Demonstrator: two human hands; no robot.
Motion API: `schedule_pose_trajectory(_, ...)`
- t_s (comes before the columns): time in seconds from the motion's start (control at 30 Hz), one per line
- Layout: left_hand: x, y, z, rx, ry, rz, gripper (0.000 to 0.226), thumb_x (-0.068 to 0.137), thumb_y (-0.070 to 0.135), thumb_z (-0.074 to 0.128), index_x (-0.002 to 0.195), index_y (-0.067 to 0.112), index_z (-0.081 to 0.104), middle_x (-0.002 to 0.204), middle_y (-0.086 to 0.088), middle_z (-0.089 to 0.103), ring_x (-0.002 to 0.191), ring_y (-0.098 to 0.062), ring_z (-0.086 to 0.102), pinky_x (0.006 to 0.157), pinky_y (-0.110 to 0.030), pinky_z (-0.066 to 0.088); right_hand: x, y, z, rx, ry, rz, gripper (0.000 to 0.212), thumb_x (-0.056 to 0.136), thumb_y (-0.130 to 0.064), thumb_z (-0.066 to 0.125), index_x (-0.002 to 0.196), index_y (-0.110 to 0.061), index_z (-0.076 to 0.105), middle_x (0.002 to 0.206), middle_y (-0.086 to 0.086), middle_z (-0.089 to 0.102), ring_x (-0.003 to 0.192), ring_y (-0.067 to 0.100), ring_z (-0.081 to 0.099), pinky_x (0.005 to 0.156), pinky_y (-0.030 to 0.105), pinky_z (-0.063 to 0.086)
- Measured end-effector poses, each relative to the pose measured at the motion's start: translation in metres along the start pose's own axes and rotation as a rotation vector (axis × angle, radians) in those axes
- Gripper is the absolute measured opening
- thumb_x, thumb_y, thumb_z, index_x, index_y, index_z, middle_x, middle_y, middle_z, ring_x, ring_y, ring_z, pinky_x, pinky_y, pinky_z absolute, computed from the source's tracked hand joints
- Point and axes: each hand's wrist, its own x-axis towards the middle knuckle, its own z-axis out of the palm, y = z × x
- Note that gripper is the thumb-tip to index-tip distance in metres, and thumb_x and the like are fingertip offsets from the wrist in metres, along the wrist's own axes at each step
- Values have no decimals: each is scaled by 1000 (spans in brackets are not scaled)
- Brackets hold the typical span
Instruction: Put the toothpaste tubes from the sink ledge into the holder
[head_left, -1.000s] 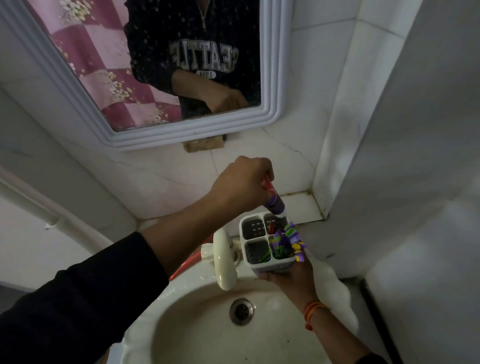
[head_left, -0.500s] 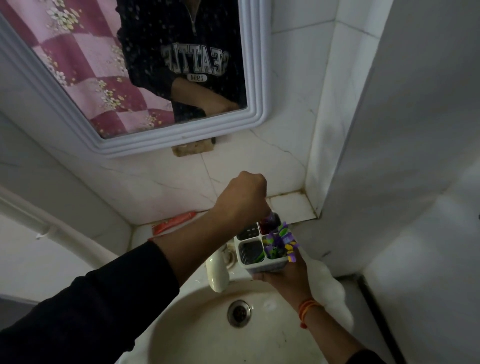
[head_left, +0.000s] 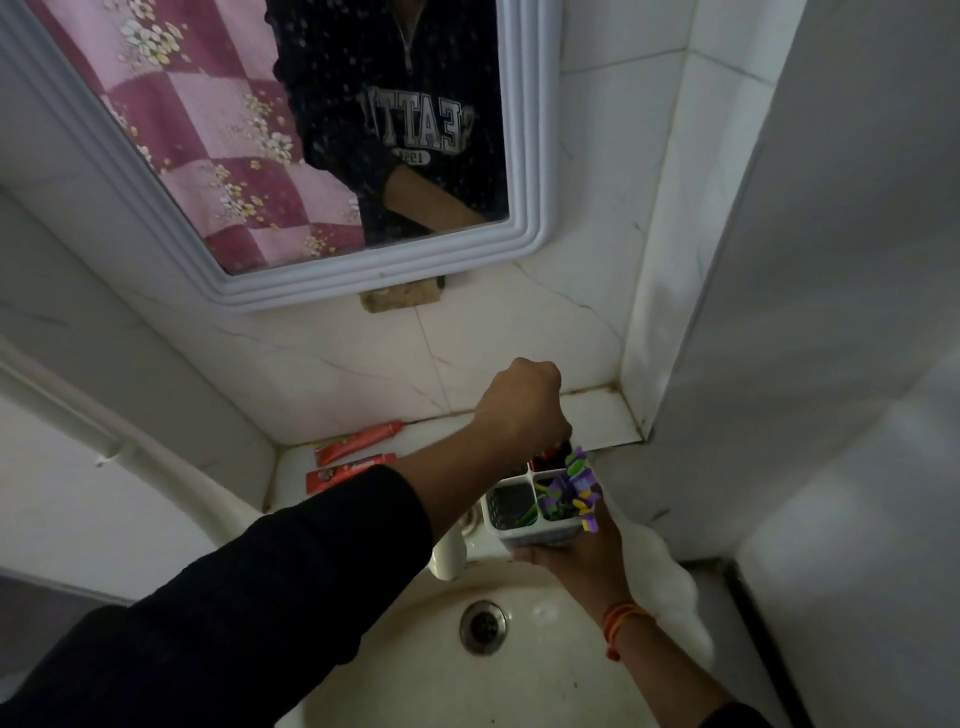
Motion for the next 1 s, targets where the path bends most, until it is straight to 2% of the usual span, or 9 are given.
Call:
schedule_pose_trajectory(0.13, 6, 0, -15, -94, -98, -65, 38, 66, 33, 90, 83, 8, 66, 89, -13, 72, 76, -25, 74, 73, -37, 65, 1, 2, -1, -23, -5, 8, 106, 40, -29, 105, 135, -25, 58, 122, -12, 72, 115, 8, 69, 94, 42, 61)
schedule_pose_trajectory(0.27, 12, 4, -25, -83, -53, -99, 33, 64, 26, 90, 67, 12, 61, 81, -9, 75, 70, -19, 73, 65, -29, 62, 2, 2, -1, -12, -21, 37, 100, 40, -33, 104, 130, -28, 60, 118, -10, 73, 111, 9, 71, 93, 44, 62)
schedule_pose_trajectory(0.43, 14, 2, -16, -145, -87, -130, 26, 65, 16, 90, 71, 7, 67, 77, -9, 76, 68, -21, 77, 57, -25, 60, -1, -5, 0, -46, 4, -21, 109, 41, -23, 106, 136, -30, 53, 118, -25, 68, 111, -21, 59, 93, 11, 54)
schedule_pose_trajectory(0.5, 14, 2, -15, -144, -87, -134, 26, 65, 15, 90, 74, 6, 67, 79, -10, 75, 67, -20, 76, 56, -26, 61, -2, -8, 0, -49, 1, -27, 109, 42, -21, 106, 137, -29, 52, 121, -25, 65, 112, -23, 56, 96, 13, 53)
schedule_pose_trajectory(0.6, 17, 0, -12, -166, -108, -152, 29, 66, 15, 90, 67, 8, 62, 71, -5, 71, 52, -12, 67, 39, -17, 48, -1, -7, 1, -64, -5, -20, 111, 41, -25, 106, 138, -27, 54, 123, -23, 65, 115, -20, 56, 99, 18, 52)
schedule_pose_trajectory(0.73, 16, -12, -10, -291, -195, -191, 32, 75, 35, 87, 66, 12, 67, 77, -5, 79, 53, -5, 70, 57, -11, 52, -3, -6, -1, -55, 1, -17, 105, 44, -18, 105, 136, -27, 55, 121, -18, 69, 116, -8, 63, 94, 18, 55)
schedule_pose_trajectory(0.8, 11, -26, -18, -397, -247, -230, 42, 81, 46, 82, 74, 5, 74, 80, -6, 81, 65, -11, 77, 75, -18, 58, -3, -5, -4, -73, -20, -4, 95, 50, -16, 103, 132, -26, 57, 118, -14, 71, 112, -2, 67, 90, 19, 57)
schedule_pose_trajectory(0.87, 10, -49, -27, -446, -186, -276, 44, 85, 41, 80, 92, -2, 79, 86, -9, 82, 83, -21, 80, 88, -30, 61, -2, -5, -4, -95, -55, 14, 84, 56, -20, 101, 129, -22, 60, 113, -10, 73, 106, 4, 71, 82, 16, 58)
schedule_pose_trajectory(1.0, 6, -108, -35, -263, -125, -325, 17, 89, 10, 71, 103, 5, 79, 101, -12, 80, 91, -24, 78, 82, -30, 63, -1, -10, 0, -82, -13, 1, 91, 51, -1, 101, 126, -28, 58, 112, -18, 69, 99, -16, 66, 86, 13, 58)
